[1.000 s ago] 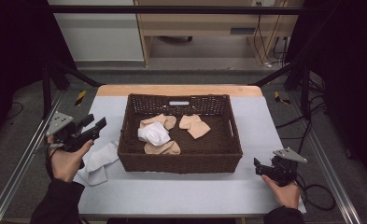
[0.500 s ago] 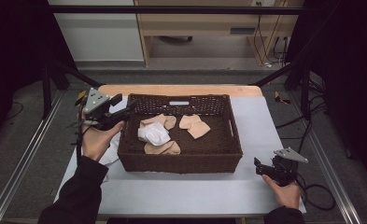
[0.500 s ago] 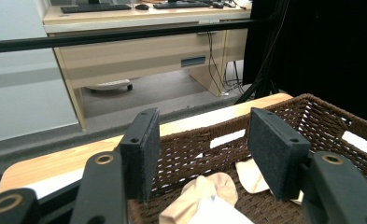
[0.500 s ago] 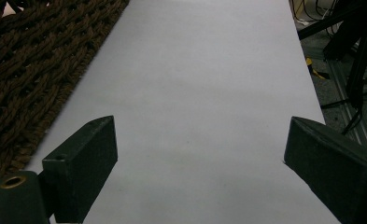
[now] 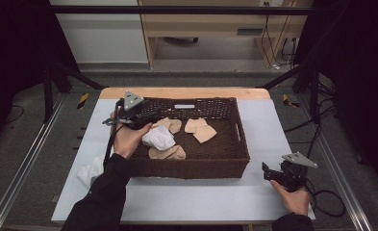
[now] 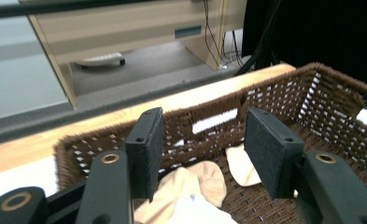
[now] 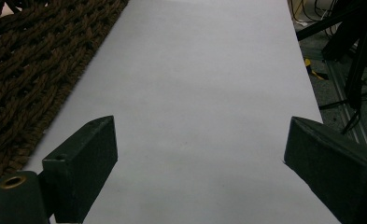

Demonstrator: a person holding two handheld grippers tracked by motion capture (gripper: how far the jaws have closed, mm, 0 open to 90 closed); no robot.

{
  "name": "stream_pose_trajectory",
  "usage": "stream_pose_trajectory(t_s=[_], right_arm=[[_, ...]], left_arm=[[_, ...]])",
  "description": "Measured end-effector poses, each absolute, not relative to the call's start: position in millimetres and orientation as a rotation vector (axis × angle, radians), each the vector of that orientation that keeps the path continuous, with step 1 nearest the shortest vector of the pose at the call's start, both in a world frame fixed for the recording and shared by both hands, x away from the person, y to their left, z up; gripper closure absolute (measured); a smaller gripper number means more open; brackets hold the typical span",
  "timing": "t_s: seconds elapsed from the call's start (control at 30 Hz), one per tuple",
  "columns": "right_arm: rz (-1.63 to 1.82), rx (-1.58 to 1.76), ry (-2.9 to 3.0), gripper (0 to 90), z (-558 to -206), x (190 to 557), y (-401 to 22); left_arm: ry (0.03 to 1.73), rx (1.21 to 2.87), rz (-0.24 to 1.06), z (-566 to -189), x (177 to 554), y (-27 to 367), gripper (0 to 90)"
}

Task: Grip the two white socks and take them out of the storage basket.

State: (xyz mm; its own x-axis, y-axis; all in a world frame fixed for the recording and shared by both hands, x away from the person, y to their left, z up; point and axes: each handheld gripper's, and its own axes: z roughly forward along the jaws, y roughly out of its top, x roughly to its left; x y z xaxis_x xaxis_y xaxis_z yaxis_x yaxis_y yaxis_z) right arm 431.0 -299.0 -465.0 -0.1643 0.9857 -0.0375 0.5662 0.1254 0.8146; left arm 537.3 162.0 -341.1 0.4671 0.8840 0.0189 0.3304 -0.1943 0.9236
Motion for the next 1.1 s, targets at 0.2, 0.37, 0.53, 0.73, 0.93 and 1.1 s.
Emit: stream_pose_trajectory(t_s=[0.2,0.37,0.53,0.73,0.93,1.1], right_arm=[[0.898,1.499,1.808,9.8,-465,431,-299],[0.892,1.497,1.811,9.7,-466,432,-299],[0.890,1.497,1.813,9.7,-466,432,-299],[0.886,1.497,1.821,9.7,-466,432,-298],[0.882,1.496,1.823,9.7,-467,432,-298],[0.881,1.497,1.829,9.7,-467,432,-298]], left_arm=[[1.092,1.802,0.701,-364,547,159,49.0],[1.121,1.839,0.684,-381,551,158,51.3],[1.160,1.902,0.662,-397,553,157,52.4],[1.174,1.984,0.629,-412,554,155,52.7],[1.203,2.049,0.591,-424,557,151,47.6],[1.228,2.079,0.584,-430,559,152,38.8]])
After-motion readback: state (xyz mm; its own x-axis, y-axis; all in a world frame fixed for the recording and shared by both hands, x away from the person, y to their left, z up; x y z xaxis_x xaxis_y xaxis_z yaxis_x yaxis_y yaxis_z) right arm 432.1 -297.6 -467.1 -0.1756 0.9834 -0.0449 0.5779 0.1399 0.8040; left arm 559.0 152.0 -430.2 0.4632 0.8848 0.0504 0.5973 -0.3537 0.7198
